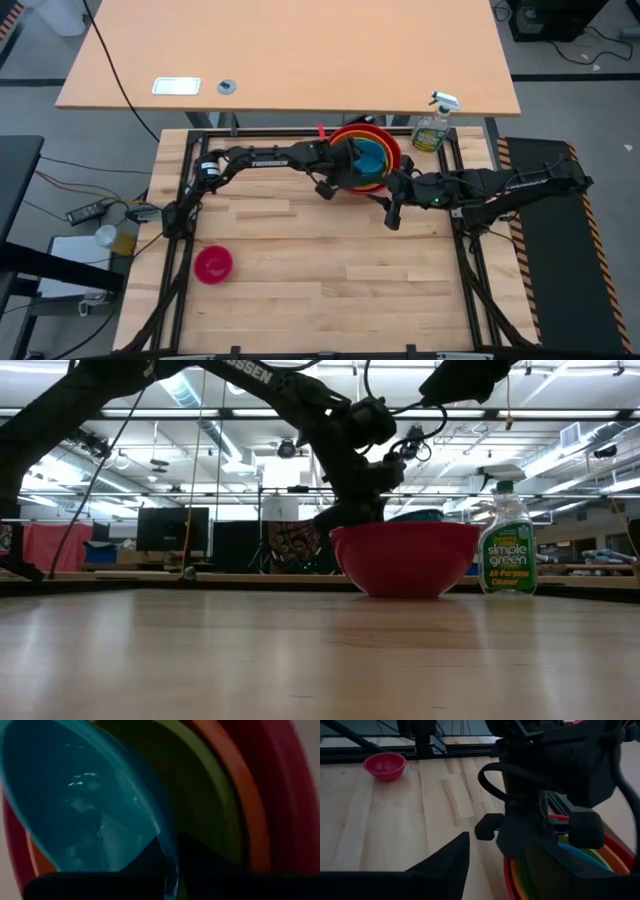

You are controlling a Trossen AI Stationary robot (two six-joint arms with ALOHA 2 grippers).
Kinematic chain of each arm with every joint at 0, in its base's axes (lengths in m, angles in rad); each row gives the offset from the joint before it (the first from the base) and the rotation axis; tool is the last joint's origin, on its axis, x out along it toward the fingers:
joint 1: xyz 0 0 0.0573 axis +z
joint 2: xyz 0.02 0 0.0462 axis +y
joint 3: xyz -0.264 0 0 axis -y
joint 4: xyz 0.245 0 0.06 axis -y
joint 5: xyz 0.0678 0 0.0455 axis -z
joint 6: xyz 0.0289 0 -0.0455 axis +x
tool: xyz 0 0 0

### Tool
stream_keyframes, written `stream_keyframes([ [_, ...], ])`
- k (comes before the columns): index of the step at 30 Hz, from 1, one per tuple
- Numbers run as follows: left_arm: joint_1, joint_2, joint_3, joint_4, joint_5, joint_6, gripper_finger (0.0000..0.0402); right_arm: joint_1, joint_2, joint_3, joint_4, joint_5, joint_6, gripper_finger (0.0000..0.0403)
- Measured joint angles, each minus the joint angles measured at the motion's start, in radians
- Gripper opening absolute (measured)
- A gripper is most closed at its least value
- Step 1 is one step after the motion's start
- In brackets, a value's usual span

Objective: Nest bowls inside each other
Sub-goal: Stack the blue bowl on top of the light green bowl, then stack the pink bowl on top of the blue bowl

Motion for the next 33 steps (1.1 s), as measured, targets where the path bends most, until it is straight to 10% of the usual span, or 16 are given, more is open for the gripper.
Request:
stream_keyframes([
  [17, -0.021, -0.127, 0.0, -0.128, 0.009, -0.163, 0.0226, 0.002, -0.001, 0.0, 0.003, 0.003, -0.018, 0.0197],
  [23, -0.02, -0.245, -0.033, -0.272, 0.236, -0.389, 0.0226, 0.002, -0.002, 0.0, 0.017, 0.001, -0.04, 0.0197],
  [33, -0.153, -0.61, -0.504, -0.244, 0.203, -0.77, 0.017, 0.003, 0.003, -0.033, 0.059, -0.07, -0.044, 0.0197],
])
